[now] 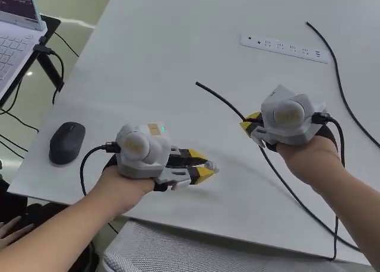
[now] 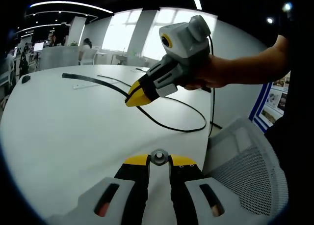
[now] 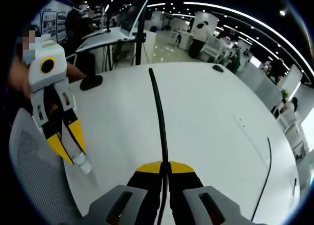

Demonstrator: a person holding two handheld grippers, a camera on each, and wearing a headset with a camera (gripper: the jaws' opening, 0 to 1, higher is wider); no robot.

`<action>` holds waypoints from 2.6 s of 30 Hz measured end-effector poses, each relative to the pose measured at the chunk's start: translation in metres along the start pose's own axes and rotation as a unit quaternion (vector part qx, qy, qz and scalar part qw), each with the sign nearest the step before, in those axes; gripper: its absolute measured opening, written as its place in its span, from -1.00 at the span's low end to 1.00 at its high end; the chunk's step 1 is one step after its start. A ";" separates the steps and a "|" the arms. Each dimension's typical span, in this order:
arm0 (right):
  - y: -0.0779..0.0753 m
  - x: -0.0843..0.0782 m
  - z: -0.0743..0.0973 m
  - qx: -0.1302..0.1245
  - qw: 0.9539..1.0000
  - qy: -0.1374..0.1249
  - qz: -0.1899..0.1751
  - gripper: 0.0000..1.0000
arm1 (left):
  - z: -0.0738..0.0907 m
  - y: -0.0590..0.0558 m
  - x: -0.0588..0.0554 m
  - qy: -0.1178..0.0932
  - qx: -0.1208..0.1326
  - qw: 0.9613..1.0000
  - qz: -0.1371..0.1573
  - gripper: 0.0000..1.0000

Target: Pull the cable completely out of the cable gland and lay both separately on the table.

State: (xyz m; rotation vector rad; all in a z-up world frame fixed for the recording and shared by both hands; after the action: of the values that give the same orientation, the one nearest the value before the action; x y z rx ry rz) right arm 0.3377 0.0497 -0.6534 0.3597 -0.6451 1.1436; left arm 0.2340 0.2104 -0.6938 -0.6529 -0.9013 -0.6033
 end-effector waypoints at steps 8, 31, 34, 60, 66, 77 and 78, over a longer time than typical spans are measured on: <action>0.012 0.005 -0.030 0.035 0.998 0.024 0.047 -1.00 | -0.004 0.008 -0.018 -0.002 0.001 1.000 0.016 -0.69; 0.043 -0.004 -0.086 0.093 0.980 0.085 0.153 -1.00 | -0.004 0.029 -0.051 0.013 0.019 0.999 0.037 -0.69; 0.044 -0.004 -0.089 0.095 0.980 0.085 0.156 -1.00 | -0.004 0.030 -0.054 0.012 0.023 0.999 0.042 -0.69; 0.046 -0.011 -0.099 0.110 0.980 0.088 0.138 -1.00 | -0.006 0.034 -0.067 0.018 0.039 0.998 0.040 -0.69; 0.043 -0.011 -0.099 0.110 0.983 0.086 0.120 -0.99 | -0.006 0.034 -0.067 0.023 0.042 0.998 0.028 -0.69; 0.040 -0.012 -0.098 0.110 0.986 0.080 0.093 -0.91 | -0.007 0.033 -0.065 0.034 0.044 0.998 0.010 -0.68; 0.040 -0.012 -0.098 0.110 0.987 0.079 0.090 -0.90 | -0.007 0.033 -0.065 0.035 0.045 0.998 0.009 -0.68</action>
State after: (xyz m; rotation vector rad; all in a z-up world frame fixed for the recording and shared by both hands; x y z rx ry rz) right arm 0.3261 0.1127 -0.7385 0.4000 -0.4175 1.4067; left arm 0.2293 0.2397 -0.7611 -0.5556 -0.8512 -0.5633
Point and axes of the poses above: the centre of the closed fingertips' face, and the gripper's own axes: z roughly backward along the fingers, y roughly to its left, x roughly out of its top, the point moved 10 cm from there along z, roughly backward along the fingers, and after that the axes turned 9 degrees about x, right-handed, at the moved point
